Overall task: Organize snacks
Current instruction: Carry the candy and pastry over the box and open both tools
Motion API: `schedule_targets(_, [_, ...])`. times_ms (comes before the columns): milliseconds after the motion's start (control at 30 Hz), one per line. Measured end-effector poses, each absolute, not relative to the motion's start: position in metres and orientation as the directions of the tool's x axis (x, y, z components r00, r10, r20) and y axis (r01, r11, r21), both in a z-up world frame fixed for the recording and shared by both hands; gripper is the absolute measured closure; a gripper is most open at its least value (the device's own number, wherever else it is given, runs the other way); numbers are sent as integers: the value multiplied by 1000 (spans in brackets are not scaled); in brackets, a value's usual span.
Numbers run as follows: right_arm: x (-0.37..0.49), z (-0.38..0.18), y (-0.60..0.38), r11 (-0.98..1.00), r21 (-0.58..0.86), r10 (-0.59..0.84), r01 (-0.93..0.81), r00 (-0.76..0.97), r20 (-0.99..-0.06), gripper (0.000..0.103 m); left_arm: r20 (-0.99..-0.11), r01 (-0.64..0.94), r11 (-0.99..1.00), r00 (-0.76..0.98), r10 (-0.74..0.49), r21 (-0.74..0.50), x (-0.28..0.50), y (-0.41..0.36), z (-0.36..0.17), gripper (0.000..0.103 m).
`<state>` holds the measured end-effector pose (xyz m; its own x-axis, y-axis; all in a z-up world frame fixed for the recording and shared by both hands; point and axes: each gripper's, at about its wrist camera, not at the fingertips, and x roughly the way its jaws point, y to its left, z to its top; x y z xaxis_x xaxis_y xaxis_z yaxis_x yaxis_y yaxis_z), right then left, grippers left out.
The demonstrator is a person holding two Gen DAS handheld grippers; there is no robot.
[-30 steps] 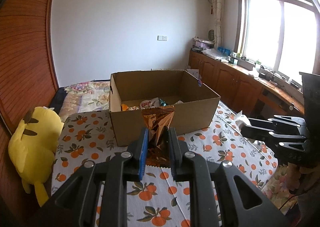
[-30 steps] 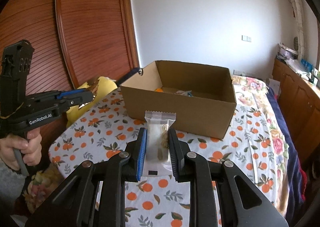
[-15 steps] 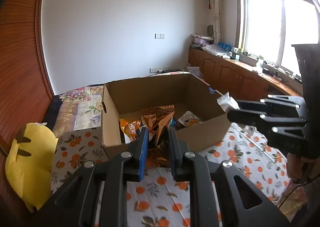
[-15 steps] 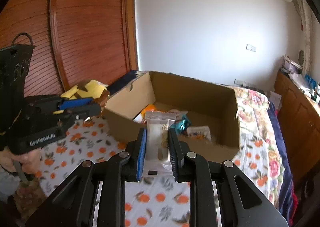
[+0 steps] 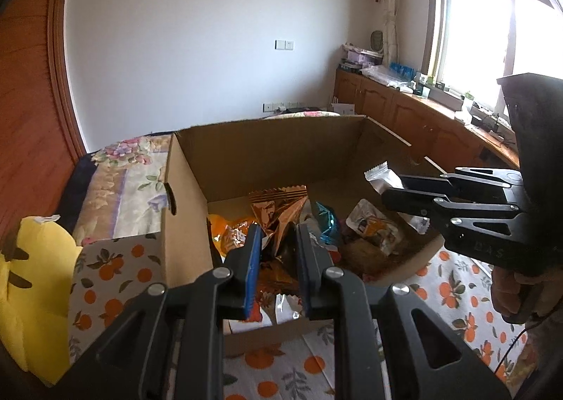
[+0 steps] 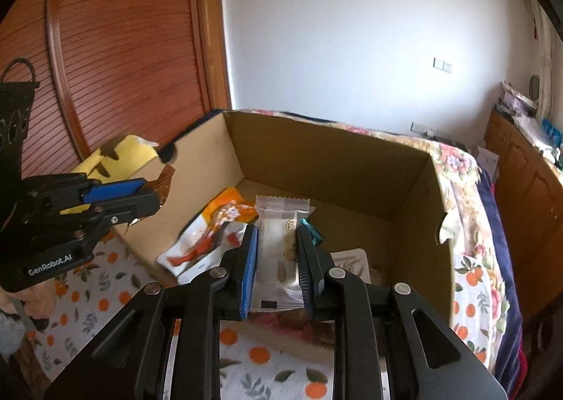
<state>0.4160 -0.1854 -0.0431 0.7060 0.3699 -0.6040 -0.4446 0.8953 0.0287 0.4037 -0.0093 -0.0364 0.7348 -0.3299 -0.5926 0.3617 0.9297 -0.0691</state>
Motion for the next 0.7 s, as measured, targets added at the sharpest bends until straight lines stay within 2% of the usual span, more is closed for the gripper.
schedule_targets(233, [428, -61, -190, 898, 56, 371, -437, 680, -633, 82, -617, 363, 928, 713, -333, -82, 415, -13, -53, 85])
schedule_targets(467, [430, -61, -191, 899, 62, 370, -433, 677, -637, 77, -610, 369, 925, 715, -342, -85, 416, -15, -52, 79])
schedule_targets(700, [423, -59, -190, 906, 60, 360, -418, 689, -629, 73, -607, 358, 930, 721, -334, -87, 407, -11, -48, 79])
